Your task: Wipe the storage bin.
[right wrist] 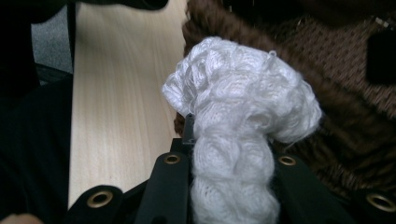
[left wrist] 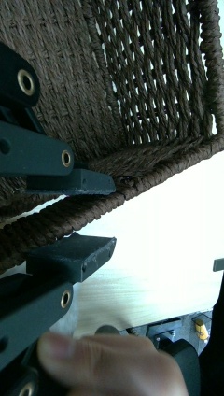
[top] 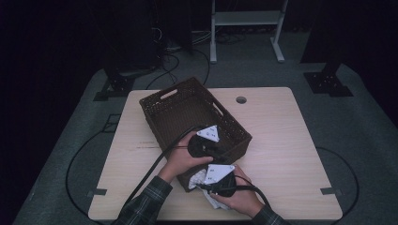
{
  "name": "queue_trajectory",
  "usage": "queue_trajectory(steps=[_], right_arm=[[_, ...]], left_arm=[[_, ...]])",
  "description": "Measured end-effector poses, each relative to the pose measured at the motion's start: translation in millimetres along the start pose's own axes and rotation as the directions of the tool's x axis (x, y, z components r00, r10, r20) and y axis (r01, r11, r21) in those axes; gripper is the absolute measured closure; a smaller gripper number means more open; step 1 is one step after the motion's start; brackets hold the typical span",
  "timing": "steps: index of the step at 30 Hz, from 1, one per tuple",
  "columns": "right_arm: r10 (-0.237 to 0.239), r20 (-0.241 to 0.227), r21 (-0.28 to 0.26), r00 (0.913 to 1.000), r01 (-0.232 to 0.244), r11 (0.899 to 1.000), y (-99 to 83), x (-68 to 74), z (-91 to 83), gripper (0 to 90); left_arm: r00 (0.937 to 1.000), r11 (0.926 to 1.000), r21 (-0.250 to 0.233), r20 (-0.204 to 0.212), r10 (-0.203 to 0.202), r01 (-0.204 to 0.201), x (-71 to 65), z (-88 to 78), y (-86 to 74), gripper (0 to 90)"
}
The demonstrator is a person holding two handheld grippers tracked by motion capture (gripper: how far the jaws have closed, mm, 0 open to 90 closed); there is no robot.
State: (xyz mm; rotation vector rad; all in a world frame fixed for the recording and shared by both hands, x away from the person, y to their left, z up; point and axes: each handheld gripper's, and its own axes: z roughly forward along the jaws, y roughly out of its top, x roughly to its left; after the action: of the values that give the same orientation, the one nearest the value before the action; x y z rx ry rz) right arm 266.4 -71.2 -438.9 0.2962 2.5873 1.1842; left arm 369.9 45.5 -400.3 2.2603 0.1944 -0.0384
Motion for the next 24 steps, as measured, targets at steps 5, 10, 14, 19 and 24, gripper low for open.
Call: queue_trajectory(steps=[5,10,14,19,24], right_arm=[[-0.008,-0.001,-0.015,1.0,0.007,1.0,6.9,1.5,-4.9,75.7],[-0.026,0.005,-0.022,0.9996,0.026,0.999,12.0,4.1,-6.6,75.7],[-0.018,-0.003,-0.026,0.9998,0.018,0.999,10.7,4.1,-3.2,75.7],[-0.008,-0.024,-0.025,0.9997,0.008,1.0,7.1,4.2,1.7,75.8],[-0.035,-0.026,0.002,0.999,0.035,0.999,3.3,7.1,8.8,75.8]], left_arm=[[1.0,1.0,0.003,0.0,0.001,-0.001,0.1,-0.3,0.1,67.5],[1.0,1.0,0.002,0.0,0.001,-0.001,0.1,-0.2,0.0,67.5],[1.0,1.0,0.001,0.0,-0.001,0.001,0.1,-0.1,0.1,67.5],[1.0,1.0,-0.002,0.0,-0.002,0.002,-0.1,0.2,-0.1,67.5],[1.0,1.0,0.0,0.0,-0.001,0.001,-0.1,0.1,0.0,67.5]])
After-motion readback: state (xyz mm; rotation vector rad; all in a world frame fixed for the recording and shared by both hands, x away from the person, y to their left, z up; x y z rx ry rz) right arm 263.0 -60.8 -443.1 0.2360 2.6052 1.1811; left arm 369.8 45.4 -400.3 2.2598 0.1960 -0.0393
